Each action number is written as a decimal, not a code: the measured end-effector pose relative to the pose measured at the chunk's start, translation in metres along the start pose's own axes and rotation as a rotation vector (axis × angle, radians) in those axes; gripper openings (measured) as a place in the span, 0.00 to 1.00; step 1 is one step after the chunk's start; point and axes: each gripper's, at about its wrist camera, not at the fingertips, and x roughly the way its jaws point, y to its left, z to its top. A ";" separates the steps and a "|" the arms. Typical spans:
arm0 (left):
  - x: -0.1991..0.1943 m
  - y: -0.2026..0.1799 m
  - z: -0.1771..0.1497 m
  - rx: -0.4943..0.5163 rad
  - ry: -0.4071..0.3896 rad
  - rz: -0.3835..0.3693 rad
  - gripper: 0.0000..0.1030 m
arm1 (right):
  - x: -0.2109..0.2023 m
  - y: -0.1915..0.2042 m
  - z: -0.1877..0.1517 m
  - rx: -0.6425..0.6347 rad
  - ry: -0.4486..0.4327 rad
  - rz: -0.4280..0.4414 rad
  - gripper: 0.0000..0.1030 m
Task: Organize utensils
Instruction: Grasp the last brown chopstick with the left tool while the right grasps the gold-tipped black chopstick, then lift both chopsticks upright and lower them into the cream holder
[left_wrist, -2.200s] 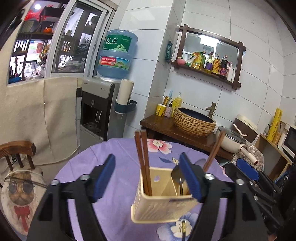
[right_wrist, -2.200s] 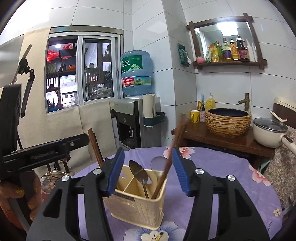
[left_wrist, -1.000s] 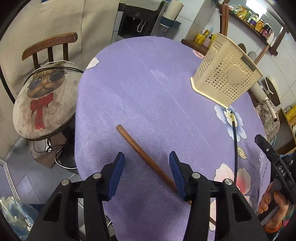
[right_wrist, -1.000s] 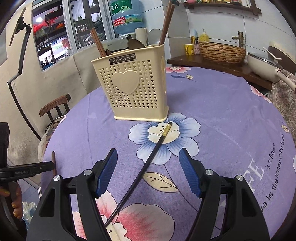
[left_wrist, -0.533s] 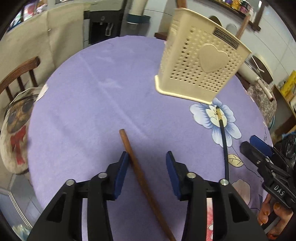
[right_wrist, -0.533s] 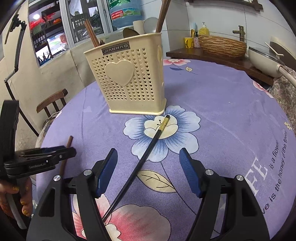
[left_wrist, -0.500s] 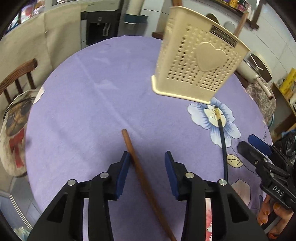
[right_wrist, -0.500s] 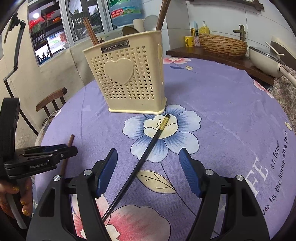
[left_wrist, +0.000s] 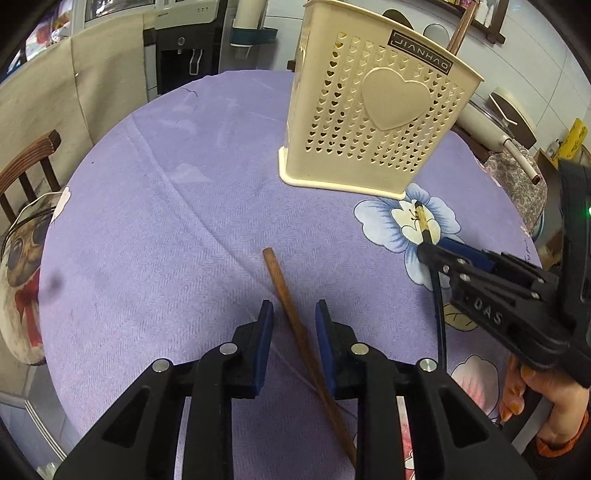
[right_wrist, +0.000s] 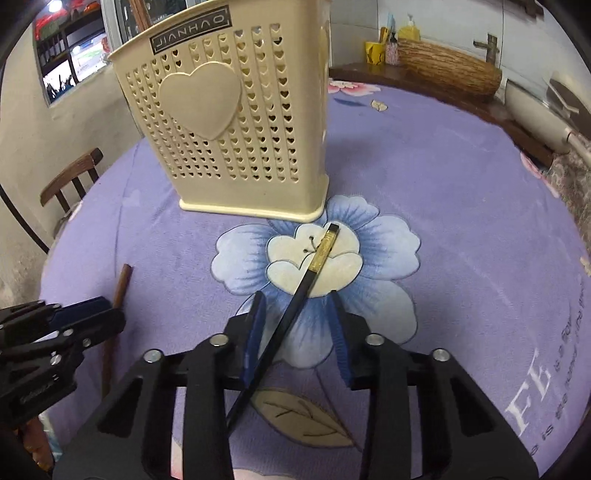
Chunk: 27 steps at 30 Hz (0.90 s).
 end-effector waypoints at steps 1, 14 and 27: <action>0.000 -0.003 -0.001 0.008 -0.002 0.013 0.23 | 0.002 0.000 0.002 0.002 0.002 0.004 0.28; 0.007 -0.020 0.002 0.057 -0.016 0.067 0.10 | 0.005 0.000 0.007 -0.012 0.002 0.009 0.12; 0.014 -0.019 0.014 0.078 0.017 0.047 0.07 | -0.001 -0.009 0.002 -0.002 0.027 0.056 0.08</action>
